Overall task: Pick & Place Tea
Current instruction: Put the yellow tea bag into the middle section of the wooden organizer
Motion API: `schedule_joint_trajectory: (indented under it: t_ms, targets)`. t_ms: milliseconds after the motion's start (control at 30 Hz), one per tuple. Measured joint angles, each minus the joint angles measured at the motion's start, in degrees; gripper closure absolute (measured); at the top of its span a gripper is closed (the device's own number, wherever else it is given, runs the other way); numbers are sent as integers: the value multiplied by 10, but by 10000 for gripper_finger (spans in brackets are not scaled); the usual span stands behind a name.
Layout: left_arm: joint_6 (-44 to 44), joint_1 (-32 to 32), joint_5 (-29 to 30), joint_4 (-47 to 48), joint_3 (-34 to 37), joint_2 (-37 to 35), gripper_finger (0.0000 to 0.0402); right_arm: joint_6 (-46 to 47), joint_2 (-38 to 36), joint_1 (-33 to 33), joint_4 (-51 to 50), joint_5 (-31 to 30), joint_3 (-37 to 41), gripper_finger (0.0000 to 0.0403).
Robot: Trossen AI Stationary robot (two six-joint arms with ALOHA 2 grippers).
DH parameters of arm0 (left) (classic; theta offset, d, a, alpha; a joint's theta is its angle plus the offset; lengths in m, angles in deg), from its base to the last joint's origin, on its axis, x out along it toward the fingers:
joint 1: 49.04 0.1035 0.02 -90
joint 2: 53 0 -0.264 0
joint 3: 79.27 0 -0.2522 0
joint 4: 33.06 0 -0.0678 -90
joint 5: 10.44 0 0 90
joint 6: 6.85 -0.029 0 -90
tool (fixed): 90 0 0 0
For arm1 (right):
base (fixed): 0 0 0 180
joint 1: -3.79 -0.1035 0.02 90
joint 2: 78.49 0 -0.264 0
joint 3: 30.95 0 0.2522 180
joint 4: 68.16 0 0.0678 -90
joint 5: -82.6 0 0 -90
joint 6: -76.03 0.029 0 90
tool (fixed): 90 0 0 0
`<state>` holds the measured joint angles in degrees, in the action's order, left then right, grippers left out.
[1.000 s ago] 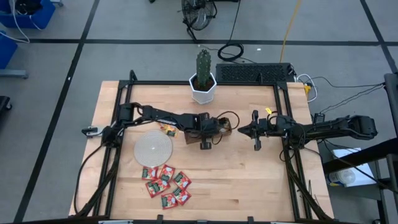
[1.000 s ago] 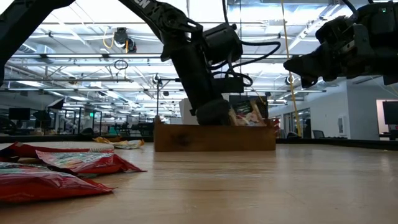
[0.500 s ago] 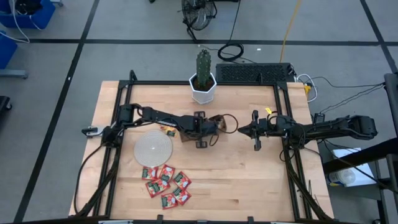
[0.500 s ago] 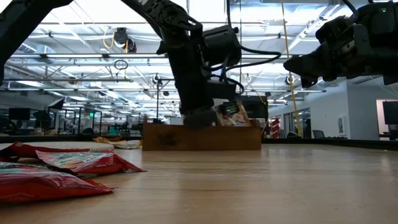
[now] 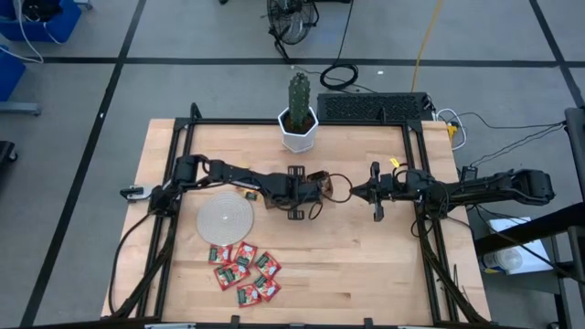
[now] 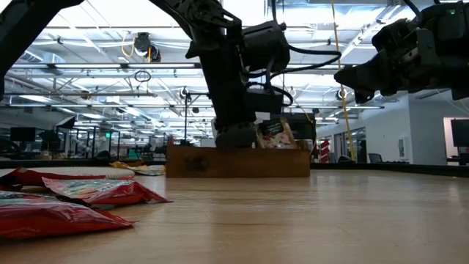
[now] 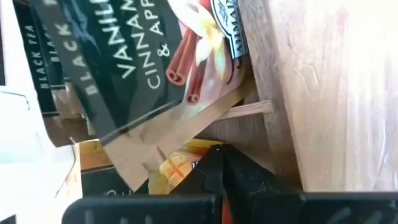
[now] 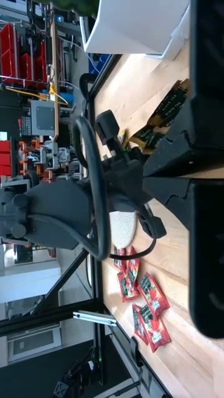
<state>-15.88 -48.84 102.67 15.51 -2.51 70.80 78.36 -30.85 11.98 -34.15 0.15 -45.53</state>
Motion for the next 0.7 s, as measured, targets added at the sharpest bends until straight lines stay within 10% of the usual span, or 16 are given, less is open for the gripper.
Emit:
schedule_joint_trajectory:
  t_ms: [700]
  targets:
    - [40,-19,104,124,1,-128,368,0,-1,0,-1,0,0,403]
